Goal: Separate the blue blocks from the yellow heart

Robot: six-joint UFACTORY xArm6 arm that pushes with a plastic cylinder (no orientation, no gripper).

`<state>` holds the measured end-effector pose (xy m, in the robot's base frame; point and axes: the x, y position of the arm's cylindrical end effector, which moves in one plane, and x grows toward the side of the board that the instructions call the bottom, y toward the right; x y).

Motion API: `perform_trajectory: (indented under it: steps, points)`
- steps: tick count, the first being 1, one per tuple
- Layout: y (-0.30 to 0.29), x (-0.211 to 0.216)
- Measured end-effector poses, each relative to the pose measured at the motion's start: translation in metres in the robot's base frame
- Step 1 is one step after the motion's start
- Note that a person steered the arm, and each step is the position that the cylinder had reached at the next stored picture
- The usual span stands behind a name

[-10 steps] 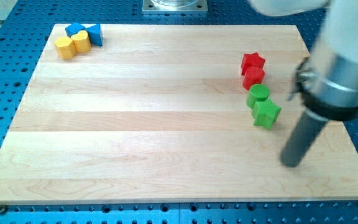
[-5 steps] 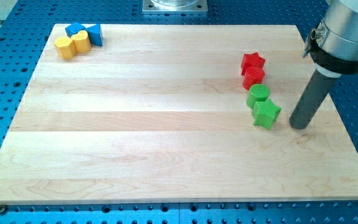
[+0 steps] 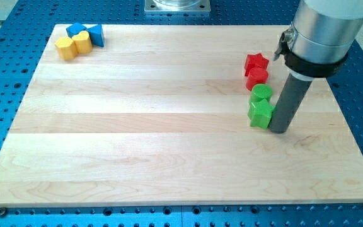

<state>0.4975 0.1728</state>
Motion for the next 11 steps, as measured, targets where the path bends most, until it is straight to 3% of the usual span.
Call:
perform_trajectory:
  steps: [3,4,5,10,11]
  points:
    - [-0.001,0.074]
    - [-0.014,0.074]
    - [-0.046,0.044]
    - [-0.477,-0.101]
    - [-0.478,-0.125]
